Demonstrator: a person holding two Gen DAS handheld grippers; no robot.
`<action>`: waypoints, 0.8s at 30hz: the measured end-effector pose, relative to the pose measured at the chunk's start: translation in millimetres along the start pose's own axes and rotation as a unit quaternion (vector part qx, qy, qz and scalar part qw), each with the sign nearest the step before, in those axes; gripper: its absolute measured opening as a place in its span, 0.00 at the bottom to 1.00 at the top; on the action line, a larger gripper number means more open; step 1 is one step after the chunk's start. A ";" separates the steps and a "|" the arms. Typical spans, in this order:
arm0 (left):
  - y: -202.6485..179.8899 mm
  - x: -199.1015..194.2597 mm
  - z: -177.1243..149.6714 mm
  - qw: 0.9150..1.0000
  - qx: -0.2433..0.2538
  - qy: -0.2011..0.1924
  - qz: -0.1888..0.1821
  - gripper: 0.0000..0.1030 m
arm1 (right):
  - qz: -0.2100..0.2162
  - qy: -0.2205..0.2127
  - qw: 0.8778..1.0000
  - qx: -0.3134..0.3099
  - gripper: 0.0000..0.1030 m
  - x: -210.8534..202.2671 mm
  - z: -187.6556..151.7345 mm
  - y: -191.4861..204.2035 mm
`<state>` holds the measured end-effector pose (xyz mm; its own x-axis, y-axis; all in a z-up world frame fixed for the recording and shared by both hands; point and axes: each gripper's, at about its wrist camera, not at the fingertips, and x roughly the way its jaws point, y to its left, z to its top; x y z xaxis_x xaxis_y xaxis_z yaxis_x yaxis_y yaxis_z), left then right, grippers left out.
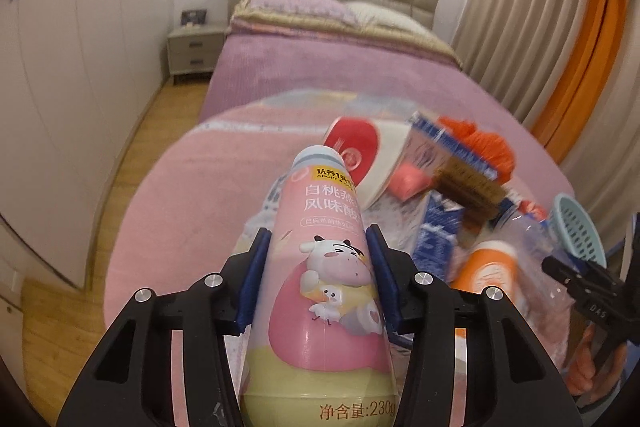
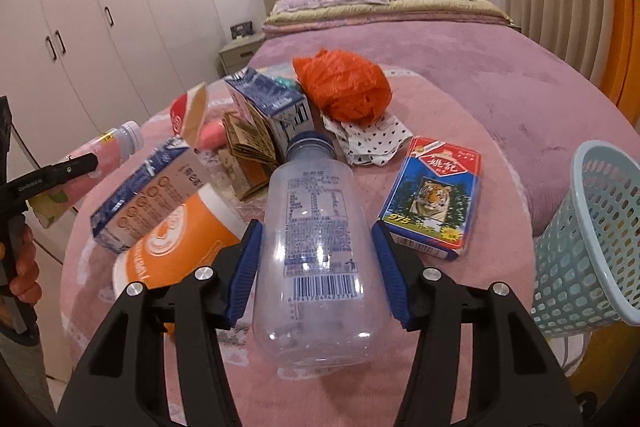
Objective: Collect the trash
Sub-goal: 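Grasp the pink milk bottle with left tool while right tool grasps clear plastic bottle, then carry both bottles to the blue wastebasket and open both tools to drop them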
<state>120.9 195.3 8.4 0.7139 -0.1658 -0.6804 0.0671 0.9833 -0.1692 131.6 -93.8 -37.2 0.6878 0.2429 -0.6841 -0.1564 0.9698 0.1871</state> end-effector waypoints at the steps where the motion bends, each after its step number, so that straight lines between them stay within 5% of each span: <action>1: -3.6 -5.5 1.2 1.000 0.001 -0.007 -0.001 0.45 | -0.001 -0.003 1.000 0.000 0.51 -3.7 0.1 -0.3; 11: -59.6 -39.5 11.3 0.997 0.030 -0.059 -0.050 0.45 | -0.006 -0.072 0.997 0.013 0.51 -59.9 6.4 -18.6; 17: -134.7 -33.8 21.1 0.990 0.058 -0.071 -0.109 0.45 | -0.061 -0.136 0.988 0.027 0.51 -102.6 9.2 -56.3; 24: -246.2 -3.0 26.1 0.975 0.108 -0.061 -0.184 0.45 | -0.117 -0.159 0.975 0.099 0.51 -127.4 4.6 -133.6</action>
<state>120.5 -44.4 70.7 0.6900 -0.5138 -0.5097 0.4704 0.8536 -0.2236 68.1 -254.4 28.2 0.8781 -0.0343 -0.4772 0.1493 0.9672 0.2054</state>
